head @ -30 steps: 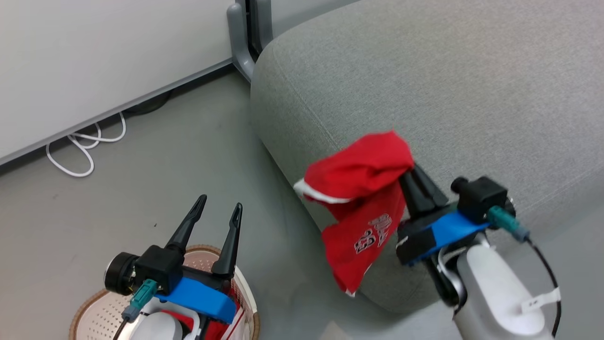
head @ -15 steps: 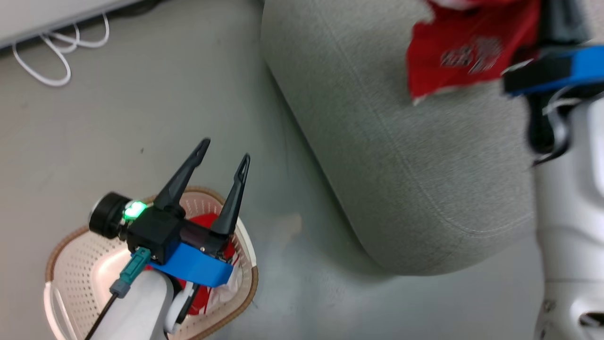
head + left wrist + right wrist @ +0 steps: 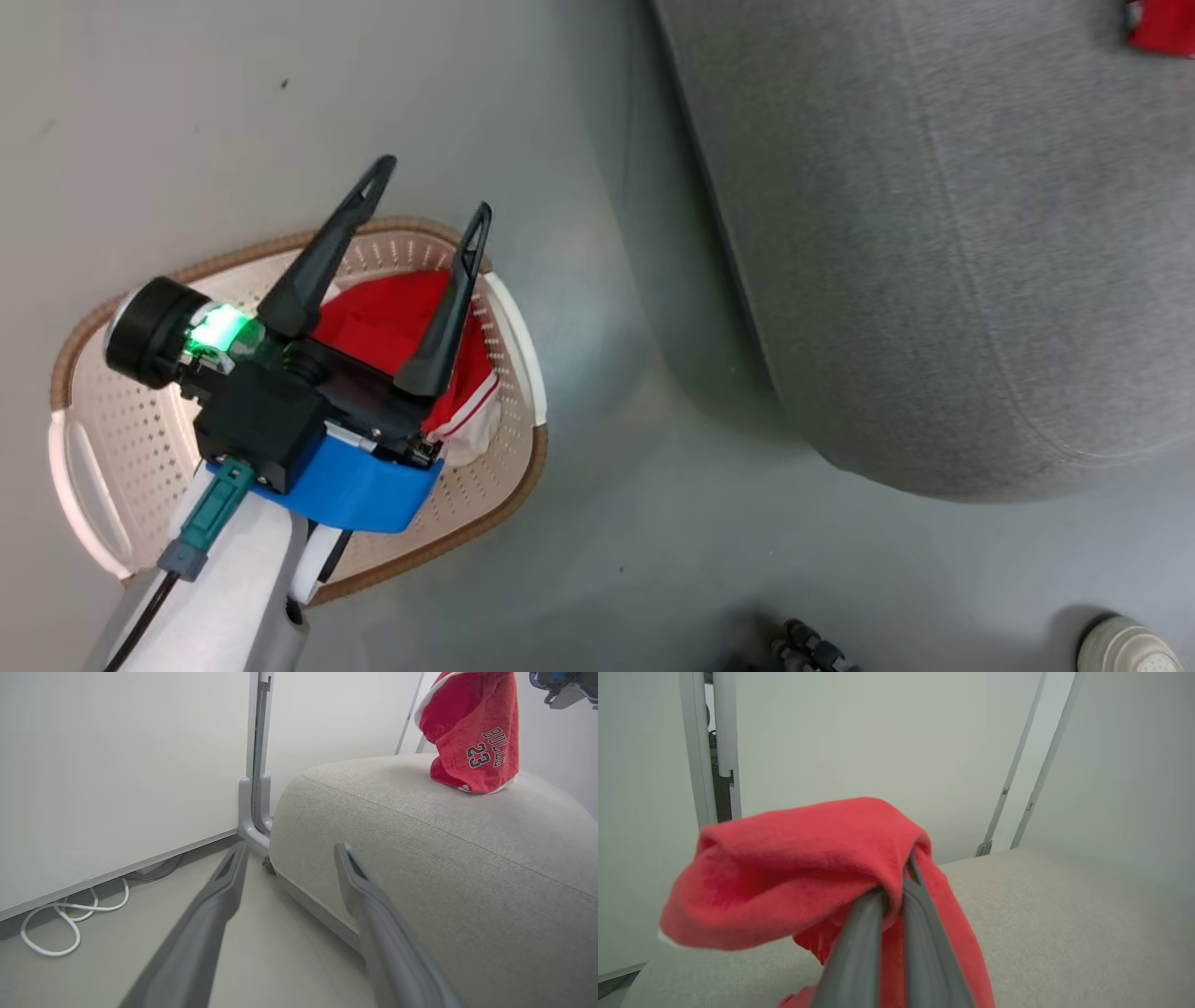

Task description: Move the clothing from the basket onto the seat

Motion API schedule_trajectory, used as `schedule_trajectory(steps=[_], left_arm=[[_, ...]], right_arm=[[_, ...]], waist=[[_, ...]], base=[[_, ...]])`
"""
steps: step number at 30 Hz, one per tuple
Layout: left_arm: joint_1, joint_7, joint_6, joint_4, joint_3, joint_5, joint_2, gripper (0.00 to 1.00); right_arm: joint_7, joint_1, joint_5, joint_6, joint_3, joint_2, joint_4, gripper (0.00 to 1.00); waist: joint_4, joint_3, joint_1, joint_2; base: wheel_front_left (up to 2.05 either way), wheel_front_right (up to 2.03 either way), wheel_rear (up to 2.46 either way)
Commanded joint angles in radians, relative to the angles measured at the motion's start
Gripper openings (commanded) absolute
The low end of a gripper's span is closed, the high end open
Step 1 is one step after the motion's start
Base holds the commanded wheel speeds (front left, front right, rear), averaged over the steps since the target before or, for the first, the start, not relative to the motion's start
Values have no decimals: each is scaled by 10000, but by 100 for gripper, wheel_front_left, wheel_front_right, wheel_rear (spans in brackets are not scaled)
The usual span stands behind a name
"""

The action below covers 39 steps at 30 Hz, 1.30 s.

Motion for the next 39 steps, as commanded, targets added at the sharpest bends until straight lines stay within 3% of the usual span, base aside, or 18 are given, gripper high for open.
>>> schedule_trajectory(steps=[1, 9, 16, 18, 19, 20, 28, 39], left_arm=[[-149, -8, 51, -103, 25, 34, 30, 100], [-306, -70, 81, -278, -63, 96, 112, 100], [-458, -141, 104, -102, -156, 62, 17, 100], [-479, -167, 121, -38, -188, 22, -35, 100], [-481, -177, 123, 16, -206, 4, -57, 100], [-473, -197, 131, 65, -217, -1, -81, 100], [-419, -375, 111, 808, -418, -288, -500, 100], [506, -518, 84, 2074, 58, -921, -1234, 100]], right_arm=[[-7, -97, -174, 5, -177, -76, 183, 0], [-147, 68, -904, 3, -1421, 25, 1670, 0], [-288, -218, -1346, 5, -1915, 50, 2512, 0], [-334, -225, -1437, 3, -1957, 16, 2628, 46], [-334, -221, -1493, 3, -1972, -1, 2683, 82], [-360, -216, -1541, 3, -1967, -5, 2731, 100], [-447, 348, -1817, 3, -1469, -101, 3081, 100], [-493, 2455, -1314, 3, 564, 904, 2208, 100]], waist=[[333, 452, -3, 0], [565, 661, -3, 0], [741, 540, -3, 0], [786, 451, -3, 0], [810, 398, -3, 0], [835, 339, -3, 0], [1127, -516, -3, 0], [1442, -2957, -3, 0]], base=[[0, 0, 0], [0, 0, 0], [0, 0, 0], [0, 0, 0], [0, 0, 0], [0, 0, 0], [0, 0, 0], [0, 0, 0]])
